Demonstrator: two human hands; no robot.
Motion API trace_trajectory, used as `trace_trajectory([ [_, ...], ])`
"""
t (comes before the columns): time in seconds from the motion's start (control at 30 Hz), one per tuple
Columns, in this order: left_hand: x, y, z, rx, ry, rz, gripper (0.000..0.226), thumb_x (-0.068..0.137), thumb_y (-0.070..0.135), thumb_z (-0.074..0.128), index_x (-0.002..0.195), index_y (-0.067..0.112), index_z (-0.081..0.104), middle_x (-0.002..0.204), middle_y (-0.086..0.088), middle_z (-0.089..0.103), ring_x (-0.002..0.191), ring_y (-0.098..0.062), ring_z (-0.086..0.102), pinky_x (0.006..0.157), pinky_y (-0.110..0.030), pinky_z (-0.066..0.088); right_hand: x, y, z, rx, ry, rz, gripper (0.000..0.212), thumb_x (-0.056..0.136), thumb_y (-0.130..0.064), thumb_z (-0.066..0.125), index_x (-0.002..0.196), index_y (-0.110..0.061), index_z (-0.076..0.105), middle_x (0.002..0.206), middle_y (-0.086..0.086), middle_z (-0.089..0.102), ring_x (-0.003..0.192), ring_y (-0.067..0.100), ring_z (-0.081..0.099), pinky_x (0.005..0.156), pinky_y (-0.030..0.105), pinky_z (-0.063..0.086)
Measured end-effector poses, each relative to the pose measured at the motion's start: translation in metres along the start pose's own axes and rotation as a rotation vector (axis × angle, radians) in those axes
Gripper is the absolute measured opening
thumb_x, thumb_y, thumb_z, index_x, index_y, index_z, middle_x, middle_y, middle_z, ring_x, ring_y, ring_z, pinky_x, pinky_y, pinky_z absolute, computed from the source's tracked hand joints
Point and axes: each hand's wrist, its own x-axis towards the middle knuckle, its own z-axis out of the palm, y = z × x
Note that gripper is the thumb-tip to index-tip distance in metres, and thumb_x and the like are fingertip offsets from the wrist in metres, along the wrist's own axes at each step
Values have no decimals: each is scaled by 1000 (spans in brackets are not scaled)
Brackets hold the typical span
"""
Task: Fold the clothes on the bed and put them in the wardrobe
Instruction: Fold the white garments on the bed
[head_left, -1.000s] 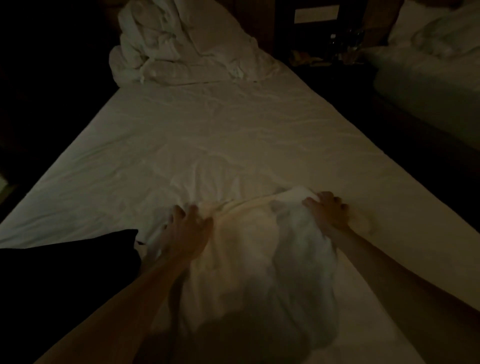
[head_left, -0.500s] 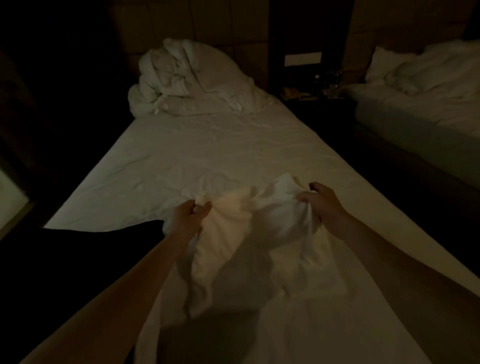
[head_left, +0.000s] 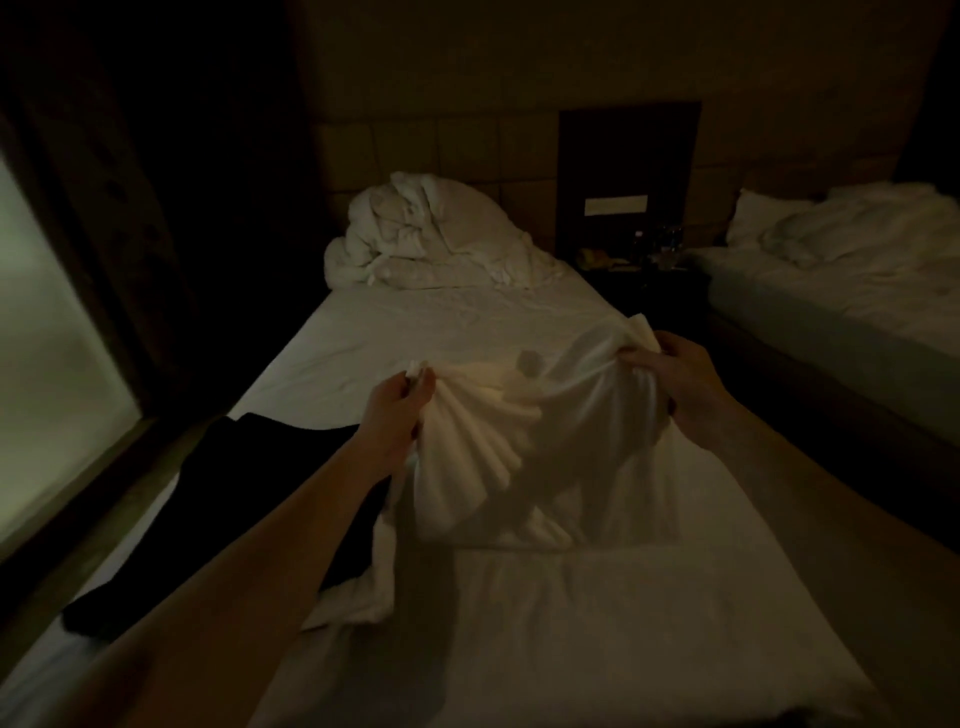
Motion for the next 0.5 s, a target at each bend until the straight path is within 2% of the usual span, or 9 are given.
trace_trajectory([
  [0.1,-29,26,-6,-50,41,28,37,88,41,68,91,4,66,82,-10,61,75,-21,59,66,-35,46,-26,-20,-2,24,-3,-14,20,80,-13,73,89,-30,69,97,-3,70,91,15,65,78,33,52],
  [0.17,-44,40,-12,-87,56,63,37,86,37,71,98,3,66,87,-8,67,78,-18,65,68,-32,52,-42,-32,-4,46,-13,-31,19,81,-12,72,92,-26,70,94,-3,70,86,15,66,70,30,52],
  [0.23,-59,53,-22,-96,85,78,38,84,35,74,103,2,66,92,-9,69,85,-19,67,74,-35,55,-56,-41,-4,62,-22,-45,18,81,-14,72,97,-22,70,93,-2,70,84,15,66,65,29,50],
  [0.37,-88,80,-48,-95,131,97,27,82,35,76,92,11,69,92,-3,72,90,-20,69,84,-41,58,-79,-57,3,98,-49,-52,28,79,-23,77,105,-20,69,96,-1,69,86,16,66,68,30,52],
  [0.5,-114,111,-83,-100,186,136,22,84,25,74,100,11,70,100,-5,71,90,-16,69,78,-31,57,-96,-75,31,114,-140,-66,24,77,-29,79,96,-22,67,98,0,69,89,19,67,78,36,55],
])
